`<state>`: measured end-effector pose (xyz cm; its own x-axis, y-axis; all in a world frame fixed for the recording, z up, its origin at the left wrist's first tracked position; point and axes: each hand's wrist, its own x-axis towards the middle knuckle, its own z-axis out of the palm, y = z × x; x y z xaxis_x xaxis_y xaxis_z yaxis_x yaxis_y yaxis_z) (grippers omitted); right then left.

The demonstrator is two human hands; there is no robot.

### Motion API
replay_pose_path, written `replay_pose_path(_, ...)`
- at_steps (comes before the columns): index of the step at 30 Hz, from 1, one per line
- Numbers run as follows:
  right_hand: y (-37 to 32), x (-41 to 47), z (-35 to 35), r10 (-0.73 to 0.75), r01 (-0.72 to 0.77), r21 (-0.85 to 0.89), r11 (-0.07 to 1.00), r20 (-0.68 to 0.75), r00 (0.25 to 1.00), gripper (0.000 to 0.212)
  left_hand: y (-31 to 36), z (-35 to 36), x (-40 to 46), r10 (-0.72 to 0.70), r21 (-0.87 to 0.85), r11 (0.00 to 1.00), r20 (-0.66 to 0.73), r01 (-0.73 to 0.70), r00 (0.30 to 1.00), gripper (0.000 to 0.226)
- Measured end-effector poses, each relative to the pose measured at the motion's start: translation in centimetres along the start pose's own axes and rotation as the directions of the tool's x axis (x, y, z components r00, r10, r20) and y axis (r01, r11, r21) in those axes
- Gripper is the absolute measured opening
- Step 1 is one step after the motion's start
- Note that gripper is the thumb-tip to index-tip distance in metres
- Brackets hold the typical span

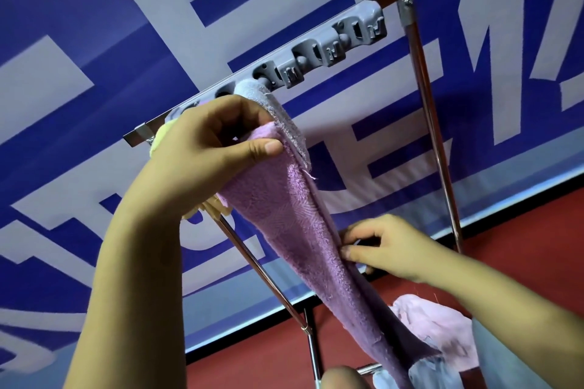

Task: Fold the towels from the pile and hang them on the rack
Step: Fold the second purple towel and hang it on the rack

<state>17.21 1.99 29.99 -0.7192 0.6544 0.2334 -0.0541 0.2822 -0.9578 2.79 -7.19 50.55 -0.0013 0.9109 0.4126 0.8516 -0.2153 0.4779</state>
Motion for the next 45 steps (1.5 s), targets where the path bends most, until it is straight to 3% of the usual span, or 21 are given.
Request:
replay_pose_path(5, 0.6, 0.3, -0.5, -0.138, 0.111, -0.184, 0.977, -0.139, 0.981, 0.011, -0.7, -0.6, -0.3, -0.011, 0.033, 0.999, -0.01, 0.011, 1.0, 0.024)
replay_pose_path(12, 0.2, 0.0, -2.8, -0.334, 0.211, -0.328, 0.921, -0.384, 0.861, 0.012, -1.0, -1.2, -0.6, -0.016, -0.025, 1.0, -0.044, 0.015, 0.999, 0.016)
replay_pose_path(17, 0.0, -0.8, -2.3, -0.234, 0.113, -0.33, 0.937, -0.354, 0.906, 0.019, -0.9, -1.4, -0.4, -0.024, -0.029, 0.999, -0.103, 0.021, 0.994, 0.029)
replay_pose_path(22, -0.4, -1.1, -1.9, -0.121, 0.052, -0.252, 0.966, -0.267, 0.956, 0.025, -0.5, -0.8, -0.1, -0.024, 0.023, 0.999, -0.168, 0.028, 0.985, 0.022)
replay_pose_path(29, 1.1, -0.9, -1.9, -0.16, 0.129, -0.226, 0.966, -0.124, 0.979, 0.042, -0.6, -0.8, -0.1, -0.069, -0.003, 0.998, -0.255, 0.07, 0.964, 0.013)
replay_pose_path(33, 2.3, -0.6, -1.7, -0.252, 0.186, -0.357, 0.916, -0.148, 0.956, 0.046, -0.8, -0.8, 0.0, -0.099, -0.014, 0.995, -0.25, 0.098, 0.963, 0.015)
replay_pose_path(36, 2.5, -0.7, -0.9, -0.247, 0.193, -0.289, 0.938, -0.165, 0.955, 0.021, -1.0, -0.8, 0.0, -0.107, -0.017, 0.994, -0.26, 0.106, 0.96, 0.014)
replay_pose_path(40, 2.6, -0.7, 0.5, -0.229, 0.168, -0.368, 0.915, -0.129, 0.965, 0.036, -1.1, -1.0, 0.1, -0.097, -0.002, 0.995, -0.284, 0.1, 0.954, 0.012)
replay_pose_path(43, 2.7, -0.1, 0.9, -0.275, 0.188, -0.364, 0.912, -0.203, 0.94, 0.013, -1.0, -1.0, 0.1, -0.084, 0.004, 0.996, -0.284, 0.089, 0.955, 0.012)
replay_pose_path(45, 2.7, 0.0, 0.9, -0.288, 0.21, -0.336, 0.918, -0.204, 0.935, 0.009, -1.1, -1.1, 0.0, -0.082, 0.012, 0.996, -0.292, 0.09, 0.953, 0.012)
